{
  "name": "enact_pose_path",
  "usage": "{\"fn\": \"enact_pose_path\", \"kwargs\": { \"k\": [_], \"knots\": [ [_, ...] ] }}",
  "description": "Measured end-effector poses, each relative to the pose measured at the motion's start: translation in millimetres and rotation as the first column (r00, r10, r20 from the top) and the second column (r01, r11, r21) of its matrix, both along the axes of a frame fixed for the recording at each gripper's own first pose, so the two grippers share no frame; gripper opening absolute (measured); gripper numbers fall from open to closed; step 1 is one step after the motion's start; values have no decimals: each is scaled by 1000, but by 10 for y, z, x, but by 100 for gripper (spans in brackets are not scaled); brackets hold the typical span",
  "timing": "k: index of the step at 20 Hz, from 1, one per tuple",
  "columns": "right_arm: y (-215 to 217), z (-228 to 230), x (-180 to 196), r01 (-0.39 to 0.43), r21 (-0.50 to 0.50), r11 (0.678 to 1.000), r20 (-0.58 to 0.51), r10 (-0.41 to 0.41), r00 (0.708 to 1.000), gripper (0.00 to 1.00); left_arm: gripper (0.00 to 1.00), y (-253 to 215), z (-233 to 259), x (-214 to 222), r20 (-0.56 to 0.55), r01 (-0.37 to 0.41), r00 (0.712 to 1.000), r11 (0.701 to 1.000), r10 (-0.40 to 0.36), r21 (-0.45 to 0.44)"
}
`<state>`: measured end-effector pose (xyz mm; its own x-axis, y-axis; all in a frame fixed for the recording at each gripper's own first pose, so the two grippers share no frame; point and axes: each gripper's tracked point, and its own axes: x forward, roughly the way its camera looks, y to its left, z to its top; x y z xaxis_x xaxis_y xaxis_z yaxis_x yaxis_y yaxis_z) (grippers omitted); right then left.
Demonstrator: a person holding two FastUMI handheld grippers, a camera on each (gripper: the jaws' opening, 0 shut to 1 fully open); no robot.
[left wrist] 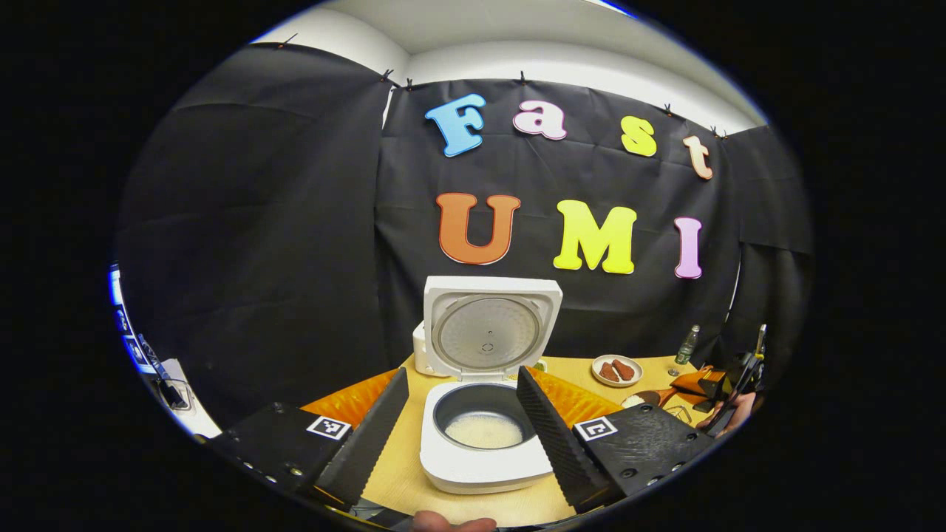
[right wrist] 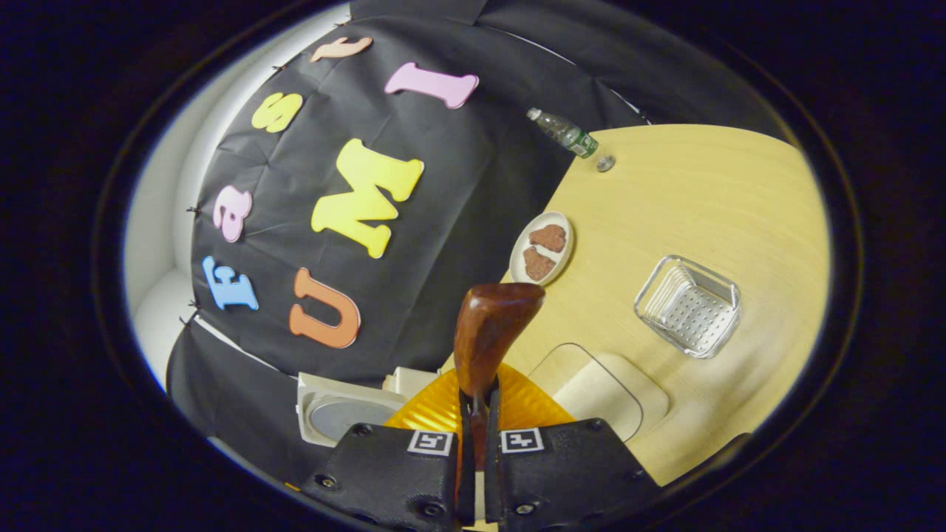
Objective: Close the left gripper, press the button to open the rice cooker; take a wooden spoon from the chopstick holder with the right hand, scoop a spoonful of rice and pour it into the rice cooker, then put the wooden spoon back into the chopstick holder.
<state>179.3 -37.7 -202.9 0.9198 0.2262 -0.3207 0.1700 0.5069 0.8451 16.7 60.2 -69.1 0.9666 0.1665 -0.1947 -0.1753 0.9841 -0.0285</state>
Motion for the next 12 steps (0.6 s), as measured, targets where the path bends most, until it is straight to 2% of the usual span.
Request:
{"fn": "enact_pose_path", "kwargs": {
  "k": [4,7,12],
  "knots": [
    [457,428,68,-96,-65,993,61,100,993,10,94,88,-46,-165,4,-9,1000,1000,9,13],
    [929,654,152,-171,-75,982,86,177,980,10,94,181,-61,-256,16,-22,1000,999,22,33],
    [1658,668,381,-271,-138,952,77,284,956,10,94,384,-68,-376,34,-71,997,997,71,8]
  ]
}}
